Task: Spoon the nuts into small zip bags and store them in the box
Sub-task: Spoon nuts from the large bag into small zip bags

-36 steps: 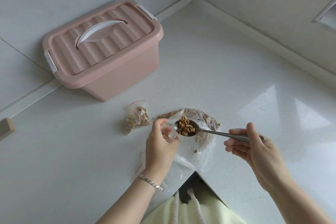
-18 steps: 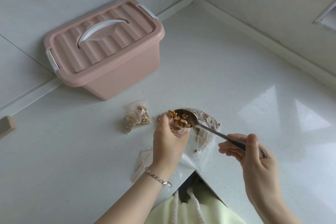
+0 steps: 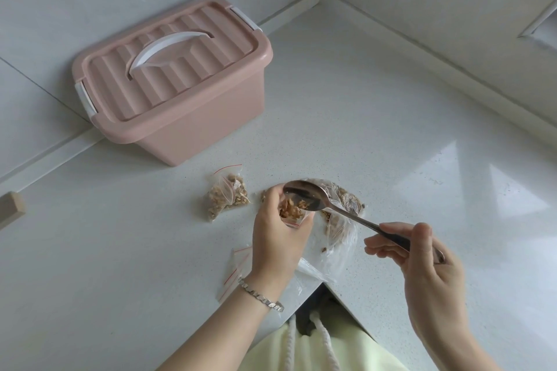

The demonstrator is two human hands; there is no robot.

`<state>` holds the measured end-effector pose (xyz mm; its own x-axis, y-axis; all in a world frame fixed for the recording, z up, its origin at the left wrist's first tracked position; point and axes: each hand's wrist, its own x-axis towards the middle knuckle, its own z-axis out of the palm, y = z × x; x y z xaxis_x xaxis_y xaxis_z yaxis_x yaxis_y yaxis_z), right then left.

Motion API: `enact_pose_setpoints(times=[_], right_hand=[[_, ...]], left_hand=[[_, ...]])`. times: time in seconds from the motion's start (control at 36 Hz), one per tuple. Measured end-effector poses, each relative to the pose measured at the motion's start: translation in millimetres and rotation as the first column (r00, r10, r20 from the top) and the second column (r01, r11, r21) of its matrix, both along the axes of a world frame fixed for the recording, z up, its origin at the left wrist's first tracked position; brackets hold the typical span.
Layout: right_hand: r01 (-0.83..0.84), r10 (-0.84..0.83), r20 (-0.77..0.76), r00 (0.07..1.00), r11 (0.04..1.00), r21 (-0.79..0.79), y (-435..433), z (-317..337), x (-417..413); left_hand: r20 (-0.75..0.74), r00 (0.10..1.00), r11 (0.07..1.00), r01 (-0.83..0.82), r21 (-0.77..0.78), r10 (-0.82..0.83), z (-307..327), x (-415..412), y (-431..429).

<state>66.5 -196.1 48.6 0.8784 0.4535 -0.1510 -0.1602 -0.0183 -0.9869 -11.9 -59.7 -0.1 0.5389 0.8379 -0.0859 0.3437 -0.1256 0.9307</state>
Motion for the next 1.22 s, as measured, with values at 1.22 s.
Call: enact_pose_setpoints(times=[1.22], right_hand=[[0.059, -0.045, 0.119, 0.992, 0.991, -0.122, 0.4, -23.0, 7.0]], left_hand=[[-0.295, 0.856, 0.906, -0.397, 0.148, 0.424, -74.2, -64.1, 98.7]])
